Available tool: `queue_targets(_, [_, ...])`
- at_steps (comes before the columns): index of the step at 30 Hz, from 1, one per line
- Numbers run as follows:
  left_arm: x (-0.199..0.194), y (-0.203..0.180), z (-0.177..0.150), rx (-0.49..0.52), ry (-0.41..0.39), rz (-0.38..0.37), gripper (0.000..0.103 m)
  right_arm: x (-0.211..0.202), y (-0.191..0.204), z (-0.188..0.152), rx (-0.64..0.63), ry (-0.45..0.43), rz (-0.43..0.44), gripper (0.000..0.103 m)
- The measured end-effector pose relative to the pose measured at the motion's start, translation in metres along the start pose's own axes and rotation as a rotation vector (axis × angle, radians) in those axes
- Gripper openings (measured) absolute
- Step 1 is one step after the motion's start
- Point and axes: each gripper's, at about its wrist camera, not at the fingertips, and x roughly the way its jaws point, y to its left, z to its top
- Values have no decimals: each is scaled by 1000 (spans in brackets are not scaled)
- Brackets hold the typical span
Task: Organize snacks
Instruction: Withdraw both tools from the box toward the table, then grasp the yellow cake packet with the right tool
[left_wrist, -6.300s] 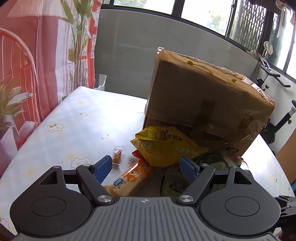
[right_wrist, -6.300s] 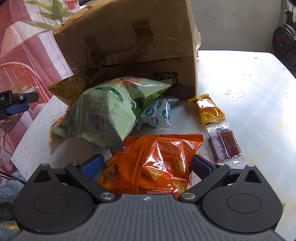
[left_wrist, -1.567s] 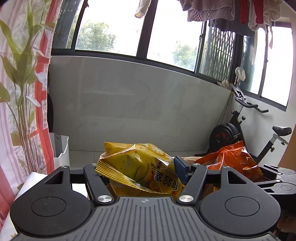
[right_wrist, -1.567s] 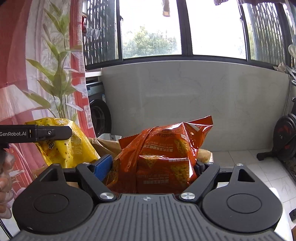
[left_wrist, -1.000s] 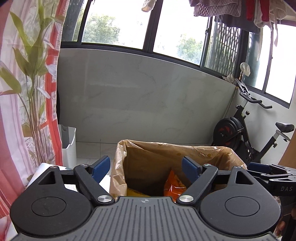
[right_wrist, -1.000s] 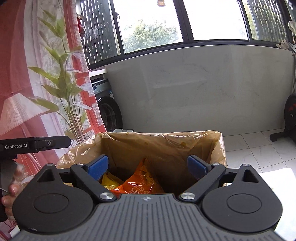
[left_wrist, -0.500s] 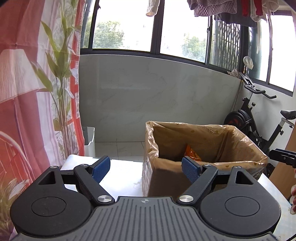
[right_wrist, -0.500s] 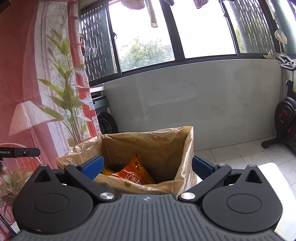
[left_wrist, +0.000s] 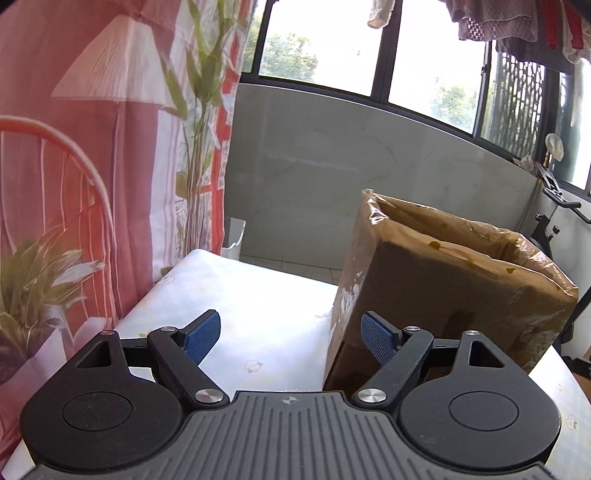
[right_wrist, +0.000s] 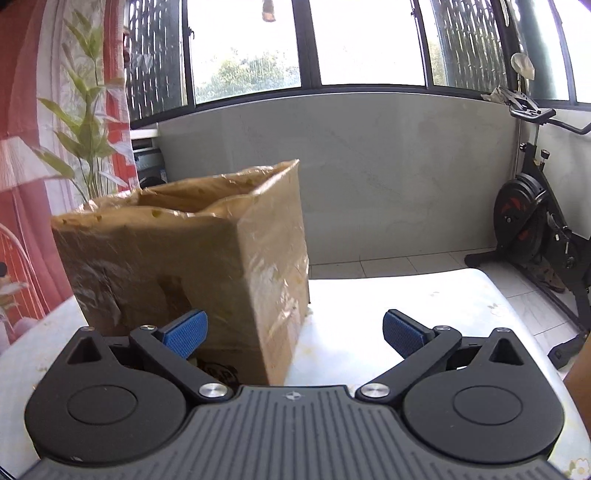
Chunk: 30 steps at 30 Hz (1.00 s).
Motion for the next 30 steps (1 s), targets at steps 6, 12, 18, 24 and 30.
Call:
queue_targets(6, [5,11,-5,-34,25,43,85,13,6,-28,-54,64,48,83])
queue_targets(12, [8,15,-11,-63,47,58,85,21,8,-45,-39,137,71,70])
queue_targets(18, [10,13,-15,-69,64,53,84,18,3,-62,-29,195,63,65])
queue_targets(24, [14,8,-20,-64,81,40,84,9,-4,-77,-1,233,56,58])
queue_targets(30, [16,6,-24,-64,97,30,84,6,-2,-82,-27,256,39,57])
